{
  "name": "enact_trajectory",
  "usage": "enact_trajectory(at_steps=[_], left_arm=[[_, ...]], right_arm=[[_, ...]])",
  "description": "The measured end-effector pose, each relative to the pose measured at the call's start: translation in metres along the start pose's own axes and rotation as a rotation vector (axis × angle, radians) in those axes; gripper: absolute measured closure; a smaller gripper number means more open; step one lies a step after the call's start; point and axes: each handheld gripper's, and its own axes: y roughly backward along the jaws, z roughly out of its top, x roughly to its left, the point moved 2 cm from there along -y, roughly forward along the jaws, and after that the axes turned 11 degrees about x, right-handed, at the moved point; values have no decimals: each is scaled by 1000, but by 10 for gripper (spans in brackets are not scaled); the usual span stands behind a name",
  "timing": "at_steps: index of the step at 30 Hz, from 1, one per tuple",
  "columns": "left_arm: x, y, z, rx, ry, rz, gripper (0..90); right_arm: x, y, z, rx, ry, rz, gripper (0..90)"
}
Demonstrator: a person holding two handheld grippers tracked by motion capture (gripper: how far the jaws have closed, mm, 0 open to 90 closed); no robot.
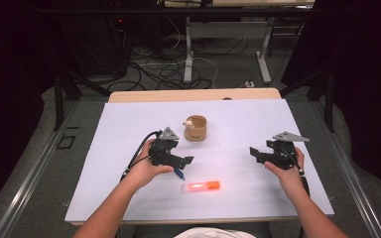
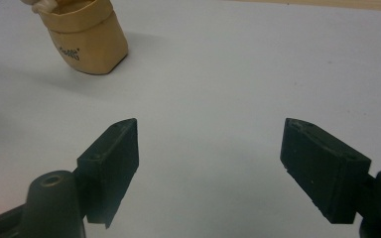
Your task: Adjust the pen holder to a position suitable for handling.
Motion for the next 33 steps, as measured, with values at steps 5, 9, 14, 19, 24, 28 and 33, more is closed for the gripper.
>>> enact_trajectory(at_steps=[5, 9, 14, 19, 24, 28, 33], left_arm=[[-10, 4, -8, 19, -47, -13, 124], [-19, 4, -14, 35, -125, 16, 158], [-26, 2, -17, 34, -165, 2, 160], [-31, -2, -20, 88, -229, -4, 192], [-37, -10, -23, 153, -285, -33, 228], [-39, -15, -25, 174, -303, -50, 267], [-42, -20, -28, 212, -317, -73, 298]], right_arm=[[3, 0, 1, 3, 5, -2, 219], [5, 1, 2, 4, 6, -5, 212], [5, 0, 2, 4, 32, 4, 221], [7, 0, 3, 3, 34, 12, 243], [6, -2, 1, 11, 22, 24, 248], [5, -3, 0, 16, 25, 25, 253], [5, -4, 0, 22, 32, 31, 255]])
